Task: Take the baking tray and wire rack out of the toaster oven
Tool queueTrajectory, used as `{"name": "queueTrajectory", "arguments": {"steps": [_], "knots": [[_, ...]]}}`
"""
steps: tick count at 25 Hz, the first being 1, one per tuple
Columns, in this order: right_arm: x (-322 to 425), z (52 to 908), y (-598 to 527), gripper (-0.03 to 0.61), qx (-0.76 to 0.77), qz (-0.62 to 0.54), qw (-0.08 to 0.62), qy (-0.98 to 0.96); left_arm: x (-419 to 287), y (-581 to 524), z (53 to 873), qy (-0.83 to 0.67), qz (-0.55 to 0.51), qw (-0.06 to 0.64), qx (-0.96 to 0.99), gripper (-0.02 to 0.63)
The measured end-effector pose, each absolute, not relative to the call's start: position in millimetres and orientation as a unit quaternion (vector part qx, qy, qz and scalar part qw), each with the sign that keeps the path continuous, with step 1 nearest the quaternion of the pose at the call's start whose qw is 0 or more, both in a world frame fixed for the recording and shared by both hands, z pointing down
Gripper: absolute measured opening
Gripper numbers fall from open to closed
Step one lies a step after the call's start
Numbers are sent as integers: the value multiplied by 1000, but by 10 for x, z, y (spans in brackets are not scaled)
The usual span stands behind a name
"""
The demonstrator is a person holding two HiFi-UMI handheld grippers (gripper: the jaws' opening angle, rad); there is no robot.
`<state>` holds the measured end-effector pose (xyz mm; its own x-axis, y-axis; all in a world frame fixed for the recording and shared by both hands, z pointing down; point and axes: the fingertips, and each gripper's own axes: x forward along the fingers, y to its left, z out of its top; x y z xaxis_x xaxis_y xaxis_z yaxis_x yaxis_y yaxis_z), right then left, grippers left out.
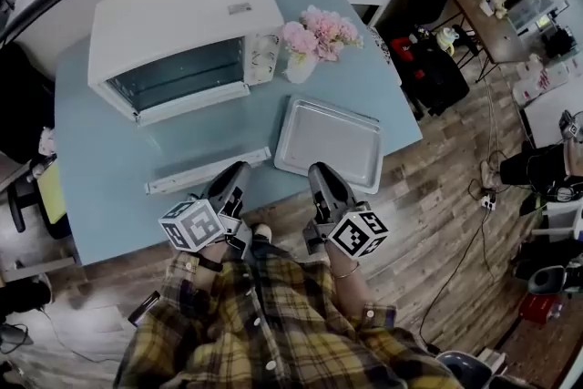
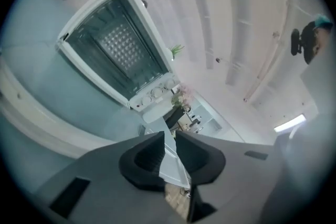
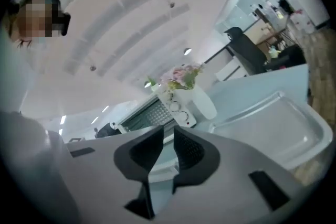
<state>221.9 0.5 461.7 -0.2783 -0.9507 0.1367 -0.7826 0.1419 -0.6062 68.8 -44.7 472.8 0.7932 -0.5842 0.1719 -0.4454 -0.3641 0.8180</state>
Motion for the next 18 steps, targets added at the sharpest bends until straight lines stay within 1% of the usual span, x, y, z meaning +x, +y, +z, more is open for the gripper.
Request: {"name": "queueTrajectory", "arguments": {"steps": [9, 13, 18], "knots": [[1229, 3934, -711, 43, -502, -122, 18, 856, -238, -828, 4203, -404, -97, 335, 845, 25], [781, 3723, -884, 43, -468, -40, -17, 883, -685, -910, 4038, -446, -85, 265, 851, 9], [363, 3665, -1011, 41, -436, -2, -47, 899, -1066, -984, 3895, -471, -57, 196, 858, -8]]}}
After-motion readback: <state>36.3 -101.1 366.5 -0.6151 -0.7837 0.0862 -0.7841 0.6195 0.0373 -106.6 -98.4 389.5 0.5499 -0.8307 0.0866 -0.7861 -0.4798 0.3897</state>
